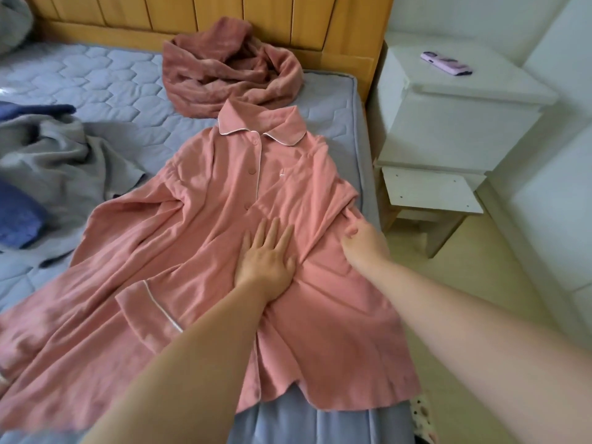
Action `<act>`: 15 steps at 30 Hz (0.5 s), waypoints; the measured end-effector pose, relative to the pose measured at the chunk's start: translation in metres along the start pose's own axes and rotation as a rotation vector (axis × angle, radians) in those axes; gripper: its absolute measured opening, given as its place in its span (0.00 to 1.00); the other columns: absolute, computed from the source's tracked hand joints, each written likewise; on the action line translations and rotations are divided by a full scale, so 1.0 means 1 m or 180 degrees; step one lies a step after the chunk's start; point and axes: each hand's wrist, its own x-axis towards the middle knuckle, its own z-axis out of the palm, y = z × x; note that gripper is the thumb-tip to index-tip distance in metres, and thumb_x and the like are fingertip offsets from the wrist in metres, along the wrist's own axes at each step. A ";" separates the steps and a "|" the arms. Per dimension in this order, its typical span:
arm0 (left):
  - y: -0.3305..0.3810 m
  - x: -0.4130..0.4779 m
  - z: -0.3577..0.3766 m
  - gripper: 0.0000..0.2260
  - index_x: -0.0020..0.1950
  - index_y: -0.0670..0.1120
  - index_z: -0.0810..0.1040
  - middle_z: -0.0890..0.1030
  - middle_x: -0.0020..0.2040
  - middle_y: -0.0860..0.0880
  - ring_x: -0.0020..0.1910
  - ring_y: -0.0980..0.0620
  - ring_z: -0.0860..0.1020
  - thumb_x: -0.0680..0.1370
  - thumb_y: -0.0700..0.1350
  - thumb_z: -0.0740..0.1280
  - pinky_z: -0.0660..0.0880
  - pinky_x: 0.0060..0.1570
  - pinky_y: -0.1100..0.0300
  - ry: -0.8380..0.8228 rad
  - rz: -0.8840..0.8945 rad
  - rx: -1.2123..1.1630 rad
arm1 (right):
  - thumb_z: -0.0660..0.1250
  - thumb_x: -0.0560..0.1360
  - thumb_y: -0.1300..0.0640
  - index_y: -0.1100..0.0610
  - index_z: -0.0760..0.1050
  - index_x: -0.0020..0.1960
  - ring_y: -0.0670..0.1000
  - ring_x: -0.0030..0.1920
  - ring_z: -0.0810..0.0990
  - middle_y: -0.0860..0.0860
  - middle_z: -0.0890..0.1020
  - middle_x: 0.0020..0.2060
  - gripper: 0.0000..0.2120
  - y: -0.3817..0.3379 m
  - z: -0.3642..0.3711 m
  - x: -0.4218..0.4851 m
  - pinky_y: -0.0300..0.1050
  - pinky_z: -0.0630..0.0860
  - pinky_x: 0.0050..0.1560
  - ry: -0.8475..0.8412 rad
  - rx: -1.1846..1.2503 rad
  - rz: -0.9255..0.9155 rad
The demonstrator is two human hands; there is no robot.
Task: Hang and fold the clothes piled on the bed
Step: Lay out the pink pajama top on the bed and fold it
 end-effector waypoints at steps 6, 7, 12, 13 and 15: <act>-0.002 0.007 0.011 0.30 0.78 0.56 0.48 0.47 0.79 0.51 0.78 0.50 0.43 0.77 0.58 0.52 0.42 0.75 0.47 0.0307 0.0016 -0.0100 | 0.56 0.76 0.65 0.56 0.69 0.66 0.58 0.60 0.70 0.55 0.69 0.61 0.19 -0.007 -0.009 0.053 0.51 0.73 0.53 0.0624 -0.1052 -0.0912; -0.003 0.007 0.012 0.31 0.78 0.56 0.49 0.48 0.79 0.51 0.78 0.50 0.44 0.76 0.59 0.50 0.42 0.75 0.47 0.0329 0.0011 -0.0148 | 0.56 0.75 0.65 0.56 0.70 0.65 0.58 0.61 0.69 0.55 0.69 0.62 0.19 -0.010 -0.012 0.059 0.51 0.72 0.54 0.0479 -0.1323 -0.1117; -0.004 0.003 0.012 0.35 0.77 0.56 0.55 0.54 0.78 0.52 0.78 0.51 0.48 0.70 0.63 0.41 0.43 0.75 0.49 0.0563 0.0024 -0.0437 | 0.53 0.78 0.65 0.58 0.75 0.59 0.58 0.58 0.71 0.55 0.76 0.55 0.15 -0.012 -0.015 0.083 0.50 0.67 0.54 0.0275 -0.2564 -0.1779; -0.004 0.003 0.012 0.35 0.77 0.56 0.57 0.54 0.78 0.52 0.78 0.51 0.49 0.71 0.64 0.41 0.44 0.75 0.49 0.0607 0.0023 -0.0471 | 0.54 0.77 0.66 0.60 0.76 0.56 0.59 0.55 0.73 0.56 0.78 0.52 0.14 -0.012 -0.016 0.085 0.51 0.67 0.53 0.0365 -0.2576 -0.1954; -0.004 0.002 0.012 0.34 0.76 0.56 0.59 0.56 0.78 0.52 0.77 0.51 0.51 0.72 0.64 0.41 0.45 0.75 0.49 0.0677 0.0025 -0.0547 | 0.59 0.73 0.70 0.64 0.76 0.48 0.62 0.46 0.79 0.61 0.79 0.43 0.09 -0.009 -0.021 0.087 0.52 0.71 0.46 0.0579 -0.2356 -0.2173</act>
